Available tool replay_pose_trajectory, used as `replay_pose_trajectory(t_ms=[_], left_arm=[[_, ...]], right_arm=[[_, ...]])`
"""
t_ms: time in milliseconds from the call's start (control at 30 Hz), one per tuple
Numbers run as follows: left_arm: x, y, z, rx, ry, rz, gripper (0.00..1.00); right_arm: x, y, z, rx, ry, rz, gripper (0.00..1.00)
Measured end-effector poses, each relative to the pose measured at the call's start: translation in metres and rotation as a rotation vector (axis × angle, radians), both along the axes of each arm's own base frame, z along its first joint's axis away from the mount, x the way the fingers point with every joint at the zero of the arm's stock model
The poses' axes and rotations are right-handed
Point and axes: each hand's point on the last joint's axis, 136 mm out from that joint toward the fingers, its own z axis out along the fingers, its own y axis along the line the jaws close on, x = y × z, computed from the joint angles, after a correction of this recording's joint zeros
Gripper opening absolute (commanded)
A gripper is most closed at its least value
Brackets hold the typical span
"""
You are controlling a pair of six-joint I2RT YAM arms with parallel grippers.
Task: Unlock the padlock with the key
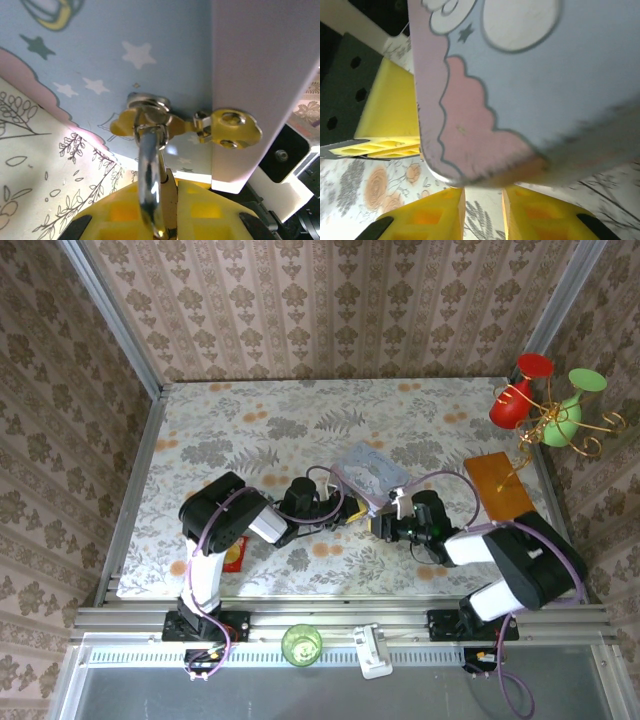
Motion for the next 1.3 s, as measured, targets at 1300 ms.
replay_pose_trajectory(t_ms=[1300], left_arm=[[-0.004,0.014,-0.005,0.233,-0.048,-0.051,0.0]], right_arm=[[-0.007,0.039,-0.02,-0.661,-0.243,0.157,0.0]])
